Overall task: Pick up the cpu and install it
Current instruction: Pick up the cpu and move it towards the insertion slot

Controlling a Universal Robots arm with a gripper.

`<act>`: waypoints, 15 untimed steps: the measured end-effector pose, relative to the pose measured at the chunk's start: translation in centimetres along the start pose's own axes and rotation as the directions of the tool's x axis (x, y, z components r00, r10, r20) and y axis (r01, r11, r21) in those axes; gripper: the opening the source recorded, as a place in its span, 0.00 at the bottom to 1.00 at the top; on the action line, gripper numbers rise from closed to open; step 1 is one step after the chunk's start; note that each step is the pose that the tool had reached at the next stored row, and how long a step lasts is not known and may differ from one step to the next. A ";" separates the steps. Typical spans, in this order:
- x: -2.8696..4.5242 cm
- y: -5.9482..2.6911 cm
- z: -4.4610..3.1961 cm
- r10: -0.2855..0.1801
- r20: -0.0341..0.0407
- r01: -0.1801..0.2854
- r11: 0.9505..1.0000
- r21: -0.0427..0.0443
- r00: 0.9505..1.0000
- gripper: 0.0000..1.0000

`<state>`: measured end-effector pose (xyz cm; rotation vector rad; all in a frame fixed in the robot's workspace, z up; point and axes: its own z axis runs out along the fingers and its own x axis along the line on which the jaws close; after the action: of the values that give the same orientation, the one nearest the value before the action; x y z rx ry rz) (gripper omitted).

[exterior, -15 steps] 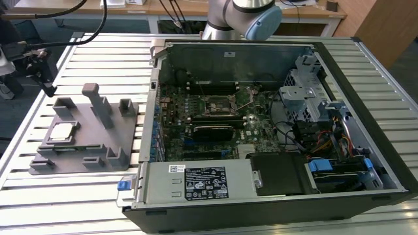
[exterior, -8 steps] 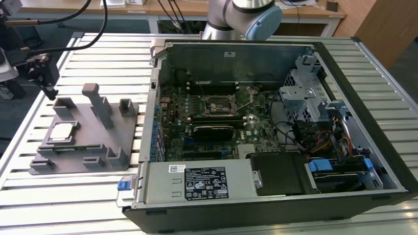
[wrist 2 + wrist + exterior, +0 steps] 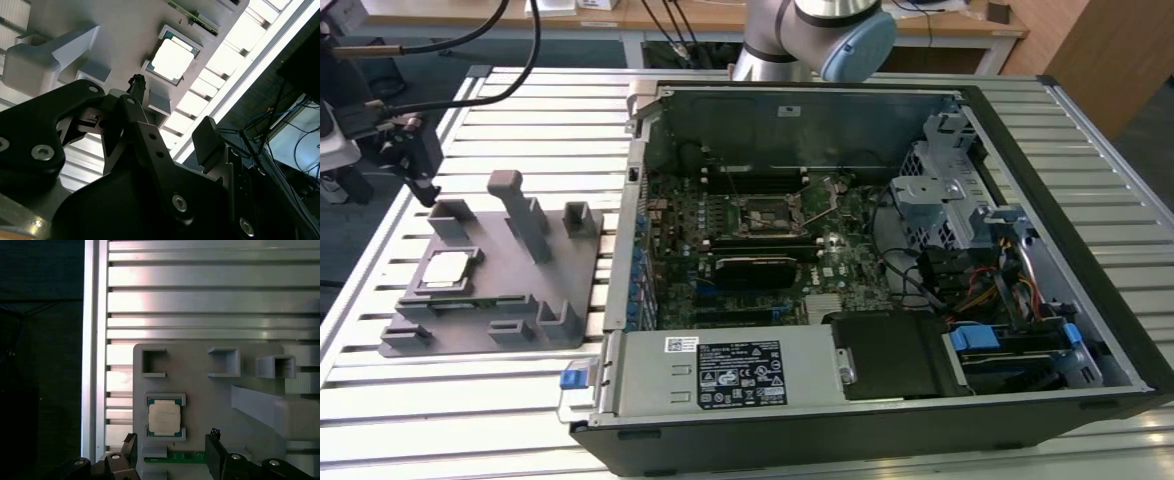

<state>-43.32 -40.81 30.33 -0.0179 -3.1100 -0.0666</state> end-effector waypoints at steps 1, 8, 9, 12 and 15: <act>0.00 0.00 0.03 0.000 0.000 0.000 1.000 0.000 1.000 0.65; -0.01 -0.01 0.21 0.000 0.000 0.000 1.000 0.000 1.000 0.65; -0.01 -0.01 0.23 0.000 0.000 0.000 1.000 0.000 1.000 0.65; -0.01 -0.01 0.30 0.000 0.000 0.000 1.000 0.000 1.000 0.65; -0.01 -0.02 0.38 0.000 0.000 0.000 1.000 0.000 1.000 0.65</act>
<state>-43.32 -40.81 29.95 -0.0179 -3.1101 -0.0667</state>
